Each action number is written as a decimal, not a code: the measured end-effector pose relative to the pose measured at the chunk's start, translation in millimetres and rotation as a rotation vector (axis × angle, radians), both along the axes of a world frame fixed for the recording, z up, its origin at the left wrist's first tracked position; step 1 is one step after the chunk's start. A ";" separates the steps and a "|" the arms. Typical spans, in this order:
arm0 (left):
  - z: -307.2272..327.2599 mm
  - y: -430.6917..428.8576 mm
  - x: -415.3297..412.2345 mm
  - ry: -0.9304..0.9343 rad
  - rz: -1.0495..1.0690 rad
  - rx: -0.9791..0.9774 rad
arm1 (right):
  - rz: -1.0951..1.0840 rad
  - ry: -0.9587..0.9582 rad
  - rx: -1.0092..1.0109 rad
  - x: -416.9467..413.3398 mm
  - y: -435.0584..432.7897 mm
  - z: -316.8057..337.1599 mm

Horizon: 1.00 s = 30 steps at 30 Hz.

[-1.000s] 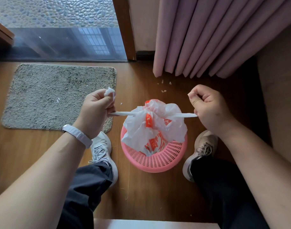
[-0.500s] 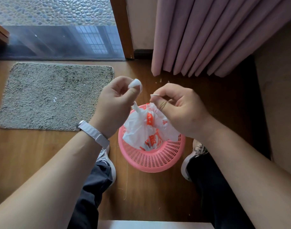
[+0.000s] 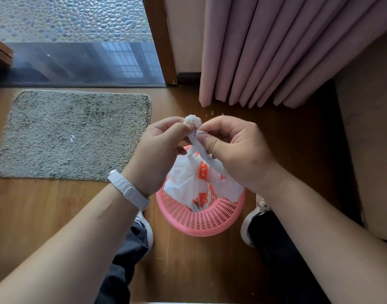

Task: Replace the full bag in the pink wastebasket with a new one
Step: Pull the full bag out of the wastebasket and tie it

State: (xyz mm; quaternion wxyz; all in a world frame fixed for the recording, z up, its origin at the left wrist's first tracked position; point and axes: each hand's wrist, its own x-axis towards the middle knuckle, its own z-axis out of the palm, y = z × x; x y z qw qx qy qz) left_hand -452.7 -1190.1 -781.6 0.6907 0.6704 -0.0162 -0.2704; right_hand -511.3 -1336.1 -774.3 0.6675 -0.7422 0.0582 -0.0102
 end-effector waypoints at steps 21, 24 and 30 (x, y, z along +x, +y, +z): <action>-13.9 4.8 -3.5 -0.212 -0.065 0.016 | 0.009 0.122 -0.021 2.5 -12.5 -4.9; -10.7 7.0 -0.3 -0.138 -0.028 -0.089 | 0.088 0.181 -0.022 0.8 -12.6 -10.2; -12.5 7.2 -1.0 -0.102 -0.020 -0.141 | 0.144 0.200 -0.036 0.4 -10.2 -5.1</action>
